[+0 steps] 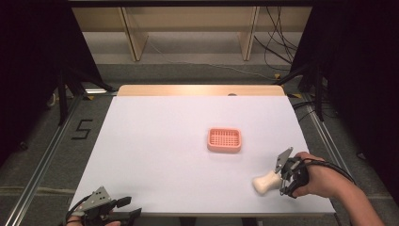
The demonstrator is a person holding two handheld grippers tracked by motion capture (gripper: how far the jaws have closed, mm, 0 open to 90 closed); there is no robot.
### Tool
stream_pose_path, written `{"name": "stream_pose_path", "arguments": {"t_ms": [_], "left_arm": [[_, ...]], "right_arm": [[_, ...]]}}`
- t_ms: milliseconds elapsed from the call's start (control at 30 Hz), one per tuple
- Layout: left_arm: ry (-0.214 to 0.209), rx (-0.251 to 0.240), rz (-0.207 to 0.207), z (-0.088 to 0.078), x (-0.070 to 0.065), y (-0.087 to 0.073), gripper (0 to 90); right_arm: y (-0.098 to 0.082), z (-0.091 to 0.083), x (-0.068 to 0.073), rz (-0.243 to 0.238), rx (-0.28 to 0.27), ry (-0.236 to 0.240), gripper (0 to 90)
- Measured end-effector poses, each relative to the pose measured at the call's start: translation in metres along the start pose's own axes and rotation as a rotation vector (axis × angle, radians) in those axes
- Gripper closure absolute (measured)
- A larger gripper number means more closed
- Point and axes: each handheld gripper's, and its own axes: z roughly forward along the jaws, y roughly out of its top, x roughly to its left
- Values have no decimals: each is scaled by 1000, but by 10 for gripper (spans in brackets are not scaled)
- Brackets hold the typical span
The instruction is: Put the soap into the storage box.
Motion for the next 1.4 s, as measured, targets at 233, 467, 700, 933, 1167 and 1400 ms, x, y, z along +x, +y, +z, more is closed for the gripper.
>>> {"name": "stream_pose_path", "arguments": {"t_ms": [233,467,700,933,1167,1400], "left_arm": [[-1,2,-1,0,0,0,384],[0,3,0,0,1,0,384],[2,3,-6,0,0,0,384],[3,1,-5,0,0,0,384],[2,1,-5,1,1,0,384],[2,1,-5,1,0,0,383]], "right_arm": [[9,6,0,-33,-8,1,284],[16,12,-3,-116,0,-3,268],[23,15,-4,-135,-5,1,271],[29,21,-4,-175,10,4,273],[34,26,-3,-199,24,9,281],[39,28,-4,-218,52,16,282]]}}
